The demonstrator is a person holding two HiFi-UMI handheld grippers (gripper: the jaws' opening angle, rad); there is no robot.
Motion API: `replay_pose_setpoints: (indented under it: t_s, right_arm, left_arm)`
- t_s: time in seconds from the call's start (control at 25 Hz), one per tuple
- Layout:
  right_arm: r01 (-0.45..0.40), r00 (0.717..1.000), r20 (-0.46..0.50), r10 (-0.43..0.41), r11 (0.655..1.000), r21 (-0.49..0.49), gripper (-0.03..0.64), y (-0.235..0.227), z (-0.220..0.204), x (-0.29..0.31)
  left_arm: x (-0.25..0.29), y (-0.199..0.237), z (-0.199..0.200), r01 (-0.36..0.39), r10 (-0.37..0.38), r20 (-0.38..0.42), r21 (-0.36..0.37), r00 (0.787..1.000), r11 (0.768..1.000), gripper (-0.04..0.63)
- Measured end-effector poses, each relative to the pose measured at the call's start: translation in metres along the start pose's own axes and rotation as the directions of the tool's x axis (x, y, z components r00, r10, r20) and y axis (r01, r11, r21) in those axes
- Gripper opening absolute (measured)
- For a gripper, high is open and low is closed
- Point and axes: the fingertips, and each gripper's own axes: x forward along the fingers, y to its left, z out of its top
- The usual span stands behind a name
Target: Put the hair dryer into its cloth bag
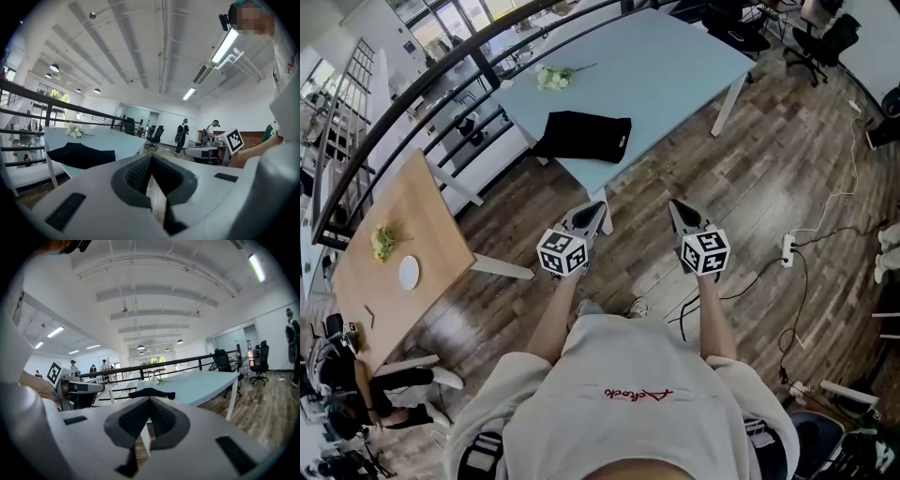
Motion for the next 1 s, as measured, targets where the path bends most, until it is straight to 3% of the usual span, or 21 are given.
replay_pose_setpoints:
  t_s: [0.64,1.0]
  right_arm:
    - [0.067,0.997,0.026,-0.066,0.998,-0.012,0.015,0.101,0.01,0.003]
    - [0.138,0.99,0.028,-0.138,0.99,-0.009,0.015,0.134,0.0,-0.033]
  left_arm:
    - [-0.107,0.045,0.011,0.006,-0.007,0.025,0.009,1.0,1.0,0.008]
    - [-0.147,0.033,0.003,0.039,-0.039,0.004,0.058,0.999,0.998,0.008]
